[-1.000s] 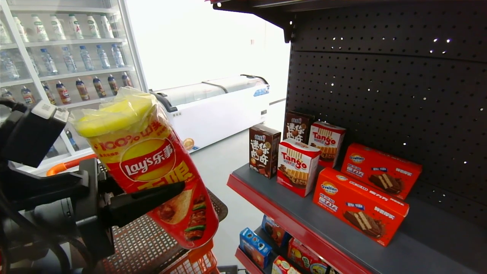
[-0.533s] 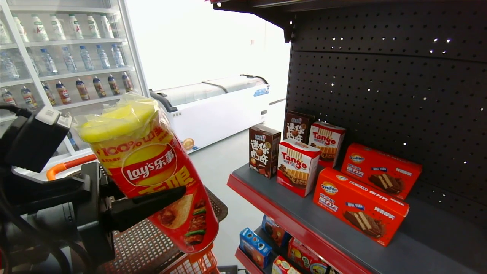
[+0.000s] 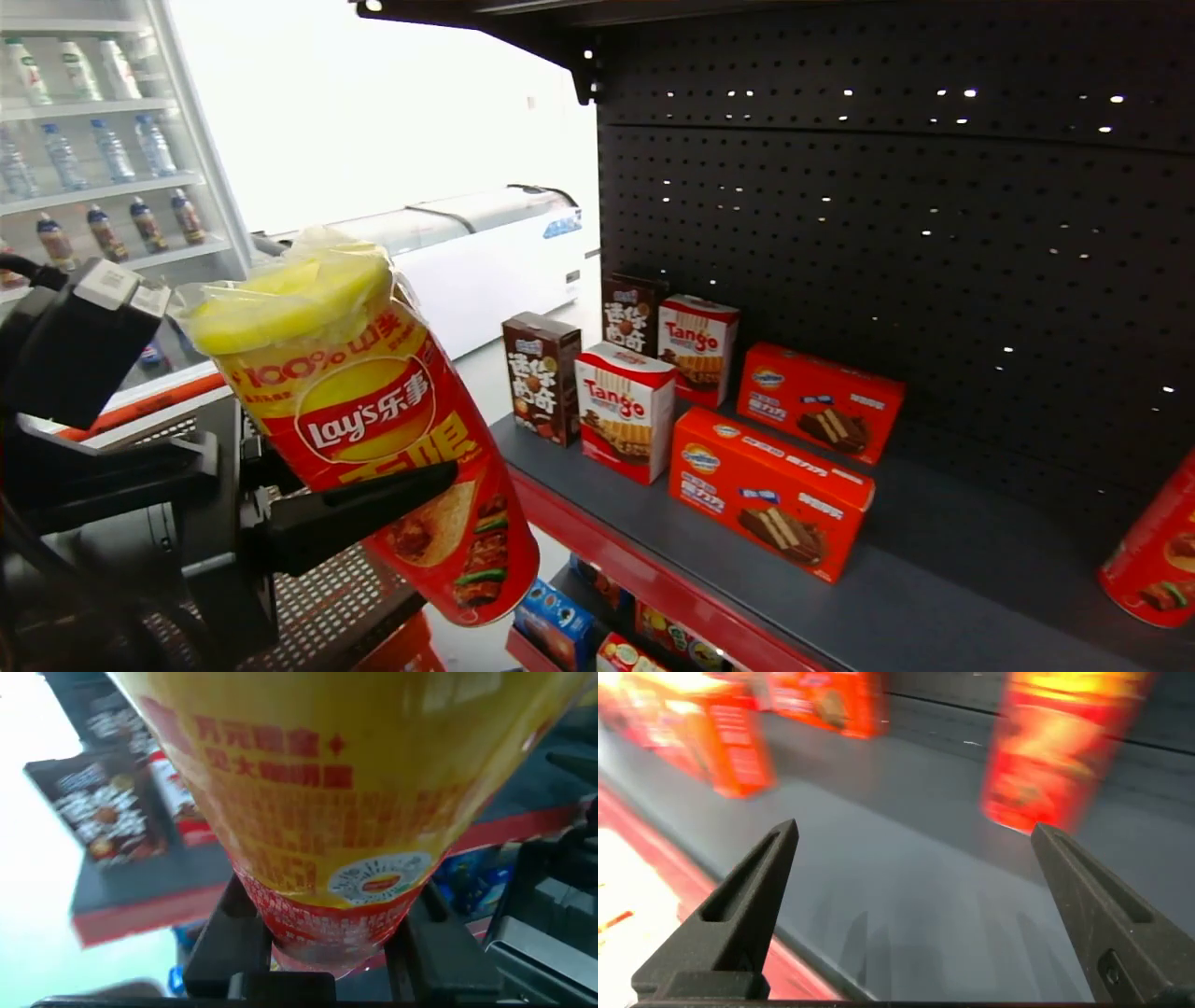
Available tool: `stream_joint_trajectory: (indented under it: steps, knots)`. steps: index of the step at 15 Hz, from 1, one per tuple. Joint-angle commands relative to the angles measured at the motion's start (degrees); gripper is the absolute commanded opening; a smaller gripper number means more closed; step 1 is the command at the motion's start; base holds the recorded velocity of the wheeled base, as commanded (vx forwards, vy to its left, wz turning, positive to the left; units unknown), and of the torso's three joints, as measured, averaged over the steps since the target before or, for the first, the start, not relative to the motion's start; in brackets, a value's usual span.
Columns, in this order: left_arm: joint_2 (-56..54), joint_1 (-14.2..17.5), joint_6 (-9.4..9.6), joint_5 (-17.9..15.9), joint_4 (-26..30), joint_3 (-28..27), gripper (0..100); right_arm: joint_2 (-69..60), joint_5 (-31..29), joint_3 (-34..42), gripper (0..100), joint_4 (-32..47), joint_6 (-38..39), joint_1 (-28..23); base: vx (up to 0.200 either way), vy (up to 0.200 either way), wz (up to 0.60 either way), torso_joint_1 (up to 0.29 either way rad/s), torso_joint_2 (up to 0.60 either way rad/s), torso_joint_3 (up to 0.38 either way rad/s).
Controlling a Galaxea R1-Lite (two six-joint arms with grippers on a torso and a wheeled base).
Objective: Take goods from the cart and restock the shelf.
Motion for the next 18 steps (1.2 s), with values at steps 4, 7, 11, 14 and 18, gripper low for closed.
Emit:
stream_joint_trajectory:
  steps: [4,7,11,14,18]
  knots:
    - [-0.24,-2.83,-0.07,0.01,0.08,0.06,0,-0.01,0.01,0.01,100,0.03,0.01,-0.01,0.0,0.0,-0.6,0.001,0.0,0.002]
    - [-1.03,-5.03,-0.07,0.01,0.08,0.23,0,-0.01,0.01,0.01,100,0.03,0.01,-0.01,0.0,0.0,-0.6,0.004,0.0,0.001]
    - [-1.38,-6.09,0.02,0.01,0.08,0.23,0,-0.01,0.01,0.01,100,0.03,0.01,-0.01,0.0,0.0,-0.6,0.0,0.0,0.006]
    - [-1.55,-6.09,0.02,0.01,0.08,0.94,0,-0.01,0.01,0.01,100,0.03,0.01,-0.01,0.0,0.0,-0.4,0.0,0.0,0.002]
    - [-1.55,-6.09,1.25,0.01,0.08,1.11,0,-0.01,0.01,0.01,100,0.03,0.01,-0.01,0.0,0.0,0.0,0.0,0.0,0.0]
